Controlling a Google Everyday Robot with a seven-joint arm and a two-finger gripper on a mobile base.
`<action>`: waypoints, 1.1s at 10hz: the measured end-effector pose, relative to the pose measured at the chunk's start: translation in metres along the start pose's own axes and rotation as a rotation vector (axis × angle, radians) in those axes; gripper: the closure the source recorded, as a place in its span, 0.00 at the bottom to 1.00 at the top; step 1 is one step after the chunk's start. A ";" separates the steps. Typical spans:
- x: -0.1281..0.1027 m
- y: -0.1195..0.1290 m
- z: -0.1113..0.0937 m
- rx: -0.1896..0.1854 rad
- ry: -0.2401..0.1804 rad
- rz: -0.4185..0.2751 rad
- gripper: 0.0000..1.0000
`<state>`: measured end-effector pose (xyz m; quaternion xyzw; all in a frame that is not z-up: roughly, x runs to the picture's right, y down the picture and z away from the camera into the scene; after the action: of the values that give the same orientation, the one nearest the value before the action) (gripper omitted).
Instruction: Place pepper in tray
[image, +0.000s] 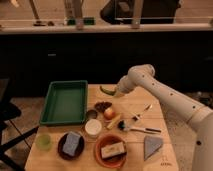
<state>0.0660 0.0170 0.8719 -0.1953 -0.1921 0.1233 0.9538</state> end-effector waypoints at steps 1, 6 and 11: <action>-0.008 0.002 0.001 -0.001 -0.008 -0.010 1.00; -0.039 0.007 0.009 -0.007 -0.058 -0.051 1.00; -0.069 0.012 0.018 -0.024 -0.099 -0.089 1.00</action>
<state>-0.0054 0.0119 0.8604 -0.1917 -0.2491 0.0879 0.9452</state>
